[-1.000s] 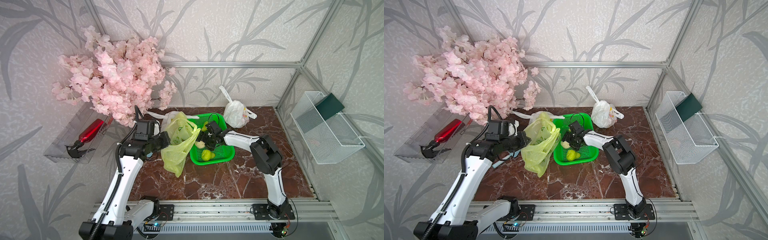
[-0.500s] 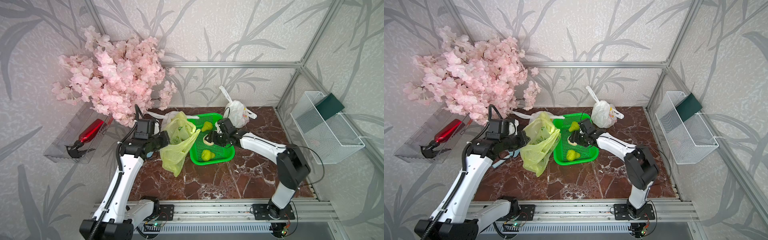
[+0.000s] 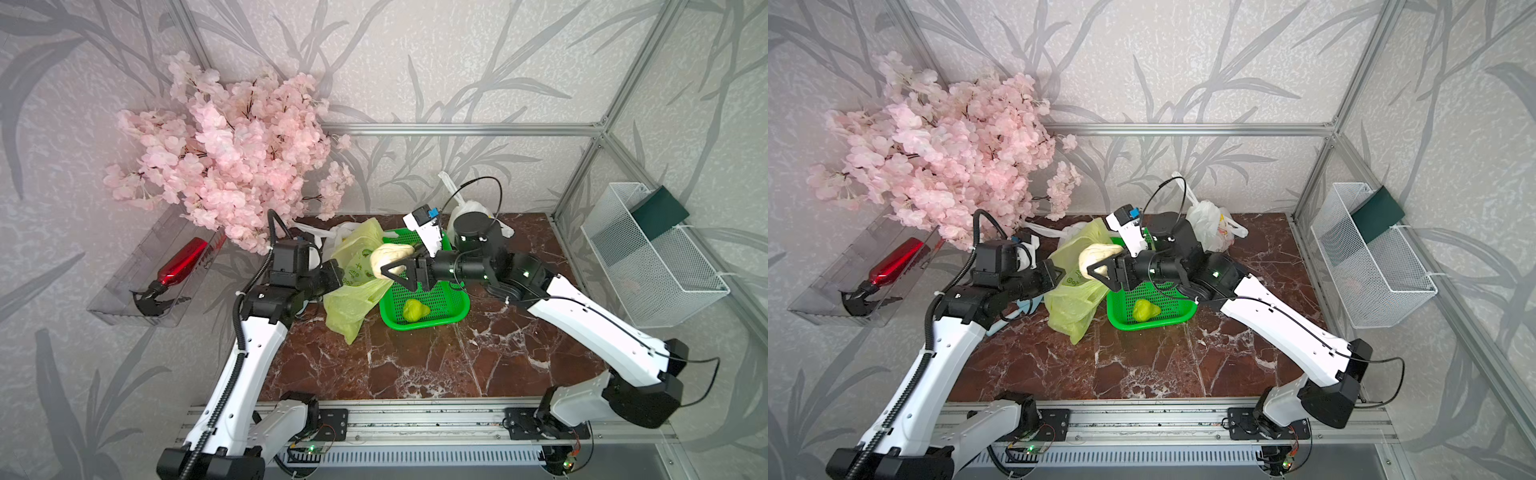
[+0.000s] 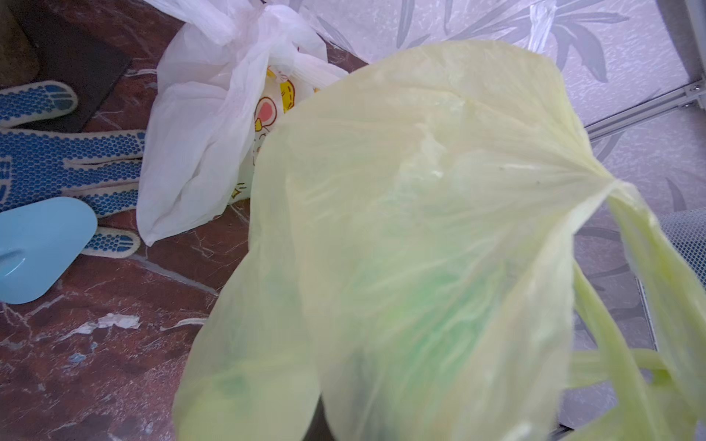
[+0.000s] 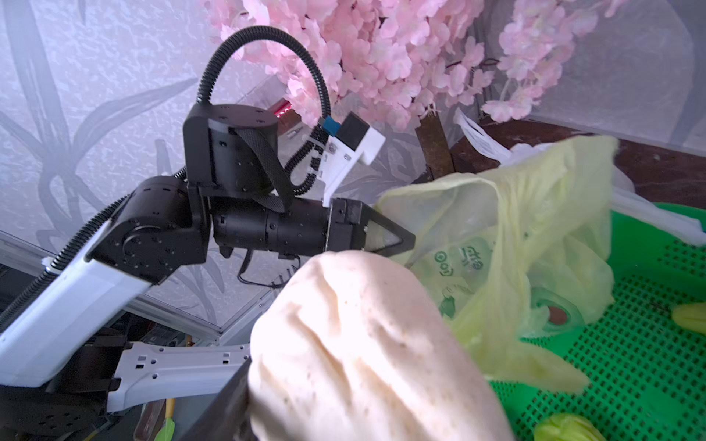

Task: Place the pears into plastic bags & tie knots
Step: Place the pear in the plastic bag.

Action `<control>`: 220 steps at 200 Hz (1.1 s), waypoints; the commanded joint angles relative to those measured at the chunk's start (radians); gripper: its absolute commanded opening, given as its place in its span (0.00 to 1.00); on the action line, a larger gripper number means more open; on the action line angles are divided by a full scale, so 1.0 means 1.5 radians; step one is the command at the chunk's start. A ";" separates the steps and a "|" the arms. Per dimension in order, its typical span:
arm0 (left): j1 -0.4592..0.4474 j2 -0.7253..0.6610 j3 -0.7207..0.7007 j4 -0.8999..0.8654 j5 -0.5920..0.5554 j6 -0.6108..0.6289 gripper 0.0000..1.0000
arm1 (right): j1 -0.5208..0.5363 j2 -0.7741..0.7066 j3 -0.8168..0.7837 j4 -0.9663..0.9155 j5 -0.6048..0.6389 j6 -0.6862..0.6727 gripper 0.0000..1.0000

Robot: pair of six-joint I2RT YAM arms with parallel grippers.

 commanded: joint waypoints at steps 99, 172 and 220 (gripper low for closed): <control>-0.028 -0.043 -0.116 0.136 0.084 -0.154 0.00 | 0.014 0.364 0.171 -0.008 0.135 0.026 0.27; -0.042 -0.043 -0.153 0.201 0.159 -0.150 0.00 | -0.017 0.389 0.073 0.244 -0.044 0.289 0.34; -0.029 -0.053 -0.183 0.222 0.154 -0.151 0.00 | -0.017 0.421 0.163 -0.053 0.187 0.169 0.60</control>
